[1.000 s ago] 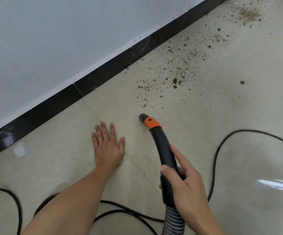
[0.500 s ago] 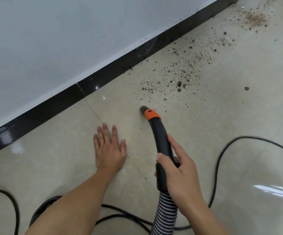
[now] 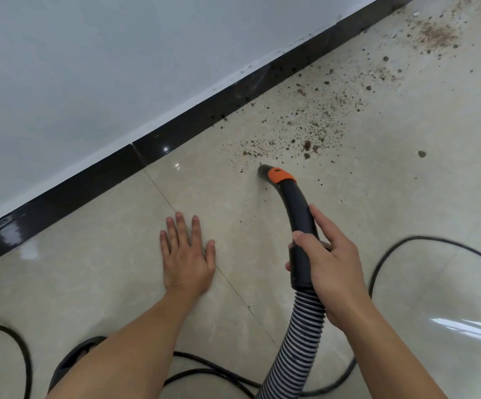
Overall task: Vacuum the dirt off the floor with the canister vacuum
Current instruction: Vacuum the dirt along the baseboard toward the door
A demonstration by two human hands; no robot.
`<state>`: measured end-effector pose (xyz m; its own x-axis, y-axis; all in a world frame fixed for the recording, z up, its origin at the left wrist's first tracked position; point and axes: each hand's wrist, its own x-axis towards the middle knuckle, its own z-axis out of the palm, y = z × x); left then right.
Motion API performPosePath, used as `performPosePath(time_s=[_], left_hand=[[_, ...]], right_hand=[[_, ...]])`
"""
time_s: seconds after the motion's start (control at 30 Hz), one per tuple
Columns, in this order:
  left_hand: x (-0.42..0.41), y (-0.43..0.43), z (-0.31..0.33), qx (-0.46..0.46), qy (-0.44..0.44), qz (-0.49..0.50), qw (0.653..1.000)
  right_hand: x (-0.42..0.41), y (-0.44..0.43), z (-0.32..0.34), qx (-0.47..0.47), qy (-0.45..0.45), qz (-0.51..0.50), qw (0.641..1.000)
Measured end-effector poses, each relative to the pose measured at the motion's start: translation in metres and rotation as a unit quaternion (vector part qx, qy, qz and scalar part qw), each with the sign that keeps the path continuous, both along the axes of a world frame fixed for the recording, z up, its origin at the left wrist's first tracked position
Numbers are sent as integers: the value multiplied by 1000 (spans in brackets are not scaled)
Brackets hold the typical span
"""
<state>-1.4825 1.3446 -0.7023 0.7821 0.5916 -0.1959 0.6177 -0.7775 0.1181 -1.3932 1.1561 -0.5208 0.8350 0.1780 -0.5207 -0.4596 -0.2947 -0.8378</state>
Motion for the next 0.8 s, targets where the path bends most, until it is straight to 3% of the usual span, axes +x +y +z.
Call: performPosePath(time_s=[0.47, 0.8], left_hand=[[-1, 0, -1, -5, 3, -5, 1000], [0, 0, 3, -23, 0, -1, 1000]], right_hand=[[59, 53, -12, -43, -45, 37, 997], [108, 110, -10, 54, 6, 55, 997]])
